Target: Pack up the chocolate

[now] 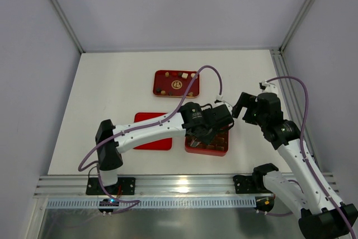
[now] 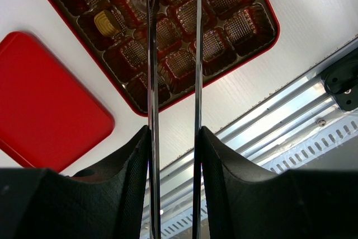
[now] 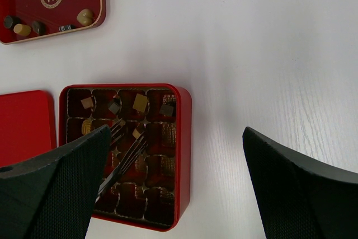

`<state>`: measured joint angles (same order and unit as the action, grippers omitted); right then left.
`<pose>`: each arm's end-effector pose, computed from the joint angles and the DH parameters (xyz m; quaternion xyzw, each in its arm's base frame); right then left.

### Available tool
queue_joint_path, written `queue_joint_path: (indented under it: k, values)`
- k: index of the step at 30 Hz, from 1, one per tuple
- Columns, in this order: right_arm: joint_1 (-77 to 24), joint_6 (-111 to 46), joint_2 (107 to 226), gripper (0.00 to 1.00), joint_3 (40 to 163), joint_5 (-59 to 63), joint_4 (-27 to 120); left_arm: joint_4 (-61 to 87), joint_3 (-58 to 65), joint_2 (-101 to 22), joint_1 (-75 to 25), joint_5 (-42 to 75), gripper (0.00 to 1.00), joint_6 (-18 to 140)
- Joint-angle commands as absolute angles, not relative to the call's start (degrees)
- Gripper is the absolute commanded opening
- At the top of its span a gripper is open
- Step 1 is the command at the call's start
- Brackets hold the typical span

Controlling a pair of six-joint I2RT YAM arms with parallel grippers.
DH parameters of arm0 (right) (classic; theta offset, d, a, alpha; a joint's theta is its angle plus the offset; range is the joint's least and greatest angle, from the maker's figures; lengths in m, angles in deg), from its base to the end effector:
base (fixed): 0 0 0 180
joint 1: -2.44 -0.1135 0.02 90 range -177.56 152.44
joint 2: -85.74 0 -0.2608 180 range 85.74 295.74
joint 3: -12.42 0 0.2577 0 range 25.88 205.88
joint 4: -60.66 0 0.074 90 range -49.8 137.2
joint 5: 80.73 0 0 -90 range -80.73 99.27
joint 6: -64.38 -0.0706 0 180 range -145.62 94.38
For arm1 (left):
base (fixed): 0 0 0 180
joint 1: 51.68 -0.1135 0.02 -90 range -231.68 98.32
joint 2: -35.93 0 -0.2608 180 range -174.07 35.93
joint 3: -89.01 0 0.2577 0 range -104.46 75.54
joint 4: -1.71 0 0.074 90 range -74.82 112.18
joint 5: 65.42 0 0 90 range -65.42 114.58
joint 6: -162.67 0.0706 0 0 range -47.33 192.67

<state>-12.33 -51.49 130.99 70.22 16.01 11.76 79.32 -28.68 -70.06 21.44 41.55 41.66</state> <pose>0.1994 0.0440 0.2693 0.1126 0.8841 0.1072 0.4407 0.1364 -0.3787 0.2873 0.3188 0.9138 -0.0741 0.2407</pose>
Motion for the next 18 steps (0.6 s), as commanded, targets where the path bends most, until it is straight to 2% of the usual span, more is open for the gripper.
queue_joint_path:
  k: [1,18]
  values:
    - [-12.2,-51.4,130.7,1.0,71.4,16.7,12.7,78.8,-31.1,-67.0,21.8,43.0,0.4,42.3]
    - [-12.2,-50.4,132.9,1.0,73.4,15.5,13.1,79.9,-28.0,-54.9,13.4,44.4,0.4,42.8]
